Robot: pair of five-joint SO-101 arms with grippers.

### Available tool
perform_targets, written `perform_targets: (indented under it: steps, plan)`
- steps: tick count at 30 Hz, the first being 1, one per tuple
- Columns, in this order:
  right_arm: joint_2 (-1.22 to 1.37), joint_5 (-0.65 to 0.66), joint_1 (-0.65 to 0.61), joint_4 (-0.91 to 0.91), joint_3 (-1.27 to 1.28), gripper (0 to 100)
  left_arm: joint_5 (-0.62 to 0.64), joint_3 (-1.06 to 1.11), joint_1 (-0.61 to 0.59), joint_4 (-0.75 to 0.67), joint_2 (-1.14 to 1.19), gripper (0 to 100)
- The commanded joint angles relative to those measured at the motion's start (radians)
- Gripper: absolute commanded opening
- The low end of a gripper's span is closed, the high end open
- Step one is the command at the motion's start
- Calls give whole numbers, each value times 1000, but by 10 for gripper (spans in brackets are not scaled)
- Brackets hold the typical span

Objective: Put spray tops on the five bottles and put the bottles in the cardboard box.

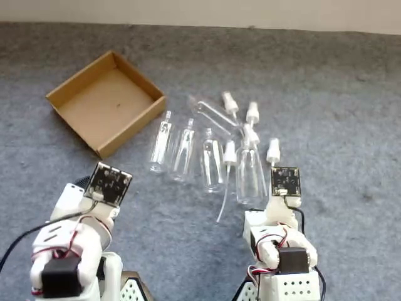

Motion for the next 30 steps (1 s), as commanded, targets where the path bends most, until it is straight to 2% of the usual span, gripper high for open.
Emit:
perform_targets:
  steps: [1, 6, 15, 24, 28, 30]
  plan:
    - [-12, -11, -10, 7, 151, 19, -17, -136, -1, 5, 176, 88]
    - [-12, -11, -10, 7, 151, 19, -12, -317, 70, 15, 404, 91]
    - [-12, -11, -10, 7, 151, 19, 166, -676, 225, 149, 905, 92]
    - [-12, -11, -10, 7, 151, 19, 311, -1004, 239, 155, 1392, 93]
    - [-12, -11, -10, 7, 151, 19, 397, -1150, 239, 160, 1610, 185]
    - [-12, -11, -10, 7, 151, 19, 500, -1213, 237, 155, 1704, 239]
